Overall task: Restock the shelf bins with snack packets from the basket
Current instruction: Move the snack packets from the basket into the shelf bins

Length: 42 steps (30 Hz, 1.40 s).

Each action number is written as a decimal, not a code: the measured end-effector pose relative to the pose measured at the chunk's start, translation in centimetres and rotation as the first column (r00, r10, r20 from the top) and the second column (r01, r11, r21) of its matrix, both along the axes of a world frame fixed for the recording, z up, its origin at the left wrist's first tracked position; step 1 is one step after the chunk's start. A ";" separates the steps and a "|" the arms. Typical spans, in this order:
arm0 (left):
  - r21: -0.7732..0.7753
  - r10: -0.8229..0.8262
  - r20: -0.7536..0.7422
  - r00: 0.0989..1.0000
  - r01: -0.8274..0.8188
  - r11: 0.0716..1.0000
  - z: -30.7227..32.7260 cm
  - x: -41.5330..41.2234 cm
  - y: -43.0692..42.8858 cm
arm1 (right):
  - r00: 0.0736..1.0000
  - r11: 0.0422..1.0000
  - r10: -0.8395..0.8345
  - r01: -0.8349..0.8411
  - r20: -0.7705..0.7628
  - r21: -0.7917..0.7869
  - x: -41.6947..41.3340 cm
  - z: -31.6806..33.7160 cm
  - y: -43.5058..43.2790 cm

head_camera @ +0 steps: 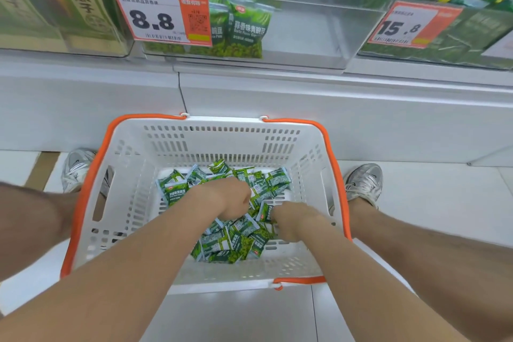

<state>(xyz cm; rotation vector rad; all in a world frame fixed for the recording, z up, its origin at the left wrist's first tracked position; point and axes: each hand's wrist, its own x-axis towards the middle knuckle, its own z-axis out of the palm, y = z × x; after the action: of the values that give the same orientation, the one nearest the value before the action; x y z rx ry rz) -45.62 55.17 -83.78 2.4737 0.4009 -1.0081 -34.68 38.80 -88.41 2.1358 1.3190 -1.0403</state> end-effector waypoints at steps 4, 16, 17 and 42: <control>-0.064 0.083 0.114 0.990 -0.076 0.995 0.9 -0.1 0.1 | 0.906 0.889 -0.353 0.403 -0.234 0.218 1.2 1.7 1.7; -0.679 0.738 0.326 0.591 -0.397 0.618 4.3 -1.1 1.2 | 0.063 0.099 -0.387 0.995 -0.920 0.026 1.5 12.4 4.3; -0.735 0.789 0.240 0.566 -0.425 0.528 4.9 -1.2 1.3 | 0.122 0.108 -0.351 0.990 -0.928 0.090 1.7 12.8 4.4; 0.072 -0.154 0.984 -0.088 -0.596 0.800 21.7 2.6 4.3 | 0.899 -0.447 -0.275 0.194 -0.341 0.873 2.8 30.2 11.8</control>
<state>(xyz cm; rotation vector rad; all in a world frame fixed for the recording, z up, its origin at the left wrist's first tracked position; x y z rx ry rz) -43.01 59.49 -62.09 2.5526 0.5641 1.4740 -31.91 50.57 -58.20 3.7833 2.0764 0.9008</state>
